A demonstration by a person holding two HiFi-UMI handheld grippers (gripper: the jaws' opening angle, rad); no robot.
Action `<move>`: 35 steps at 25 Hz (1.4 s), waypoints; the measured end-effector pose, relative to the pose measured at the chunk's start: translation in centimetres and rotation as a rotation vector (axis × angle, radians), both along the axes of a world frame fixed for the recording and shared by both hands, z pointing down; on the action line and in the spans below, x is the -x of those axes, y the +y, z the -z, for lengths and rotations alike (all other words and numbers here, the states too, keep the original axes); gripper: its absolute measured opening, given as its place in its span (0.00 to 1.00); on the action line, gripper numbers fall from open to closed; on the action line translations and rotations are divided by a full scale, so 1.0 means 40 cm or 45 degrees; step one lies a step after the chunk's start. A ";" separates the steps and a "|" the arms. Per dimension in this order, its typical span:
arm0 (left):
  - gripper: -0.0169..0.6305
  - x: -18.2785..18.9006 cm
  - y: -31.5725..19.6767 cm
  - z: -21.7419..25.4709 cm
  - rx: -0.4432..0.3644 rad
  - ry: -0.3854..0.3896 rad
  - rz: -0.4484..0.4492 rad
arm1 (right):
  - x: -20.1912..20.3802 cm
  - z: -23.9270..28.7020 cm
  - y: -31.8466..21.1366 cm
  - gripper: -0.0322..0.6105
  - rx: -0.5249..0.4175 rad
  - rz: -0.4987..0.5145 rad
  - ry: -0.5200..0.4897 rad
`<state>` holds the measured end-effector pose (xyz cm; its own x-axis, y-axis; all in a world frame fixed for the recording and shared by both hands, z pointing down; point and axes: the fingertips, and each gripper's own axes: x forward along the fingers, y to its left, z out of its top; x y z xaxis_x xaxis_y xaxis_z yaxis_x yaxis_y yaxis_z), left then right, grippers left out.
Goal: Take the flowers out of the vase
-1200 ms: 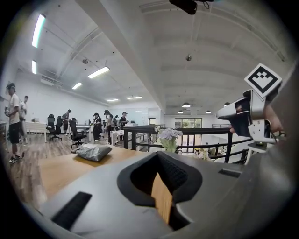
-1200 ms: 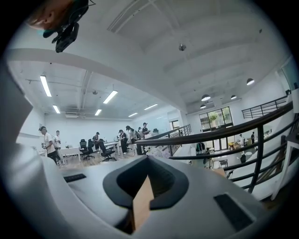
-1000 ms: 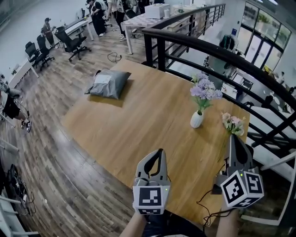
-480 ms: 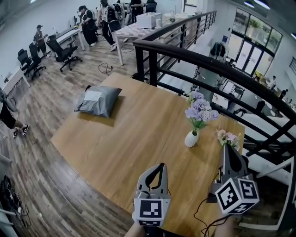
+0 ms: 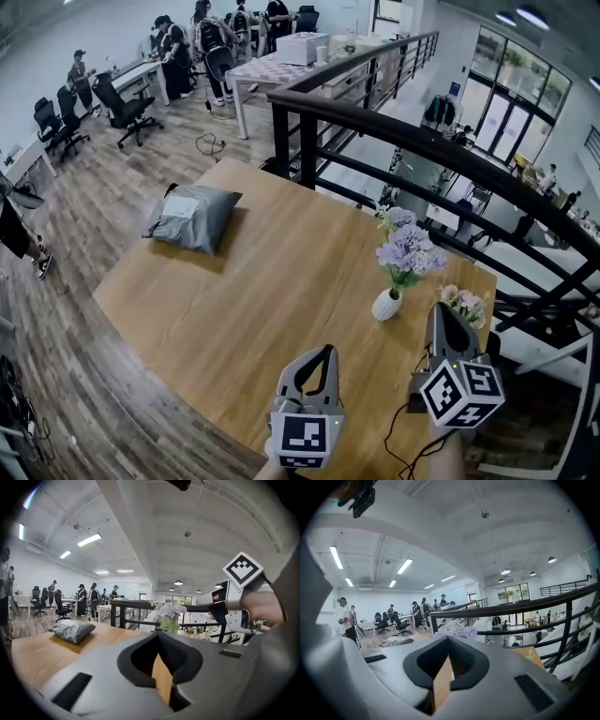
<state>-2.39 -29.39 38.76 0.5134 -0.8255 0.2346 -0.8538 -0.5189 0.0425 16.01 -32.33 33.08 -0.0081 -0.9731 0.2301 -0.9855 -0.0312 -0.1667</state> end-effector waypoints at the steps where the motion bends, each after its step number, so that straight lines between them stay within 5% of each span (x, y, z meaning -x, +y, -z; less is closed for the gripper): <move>1: 0.09 0.000 -0.004 -0.004 0.004 0.001 0.001 | 0.000 -0.007 -0.009 0.07 0.006 0.002 0.005; 9: 0.09 0.007 -0.042 -0.044 0.043 -0.004 0.012 | 0.001 -0.072 -0.069 0.11 0.077 0.017 0.027; 27: 0.09 -0.043 -0.098 -0.128 0.139 0.005 -0.013 | -0.002 -0.239 -0.173 0.35 0.245 0.065 0.018; 35: 0.09 -0.085 -0.135 -0.141 0.137 0.007 -0.044 | -0.014 -0.302 -0.208 0.36 0.311 0.060 0.022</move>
<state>1.02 -34.81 44.42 0.5424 -0.7776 0.3180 -0.8352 -0.5398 0.1046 16.59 -40.64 45.16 -0.0465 -0.8871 0.4593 -0.9895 -0.0222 -0.1430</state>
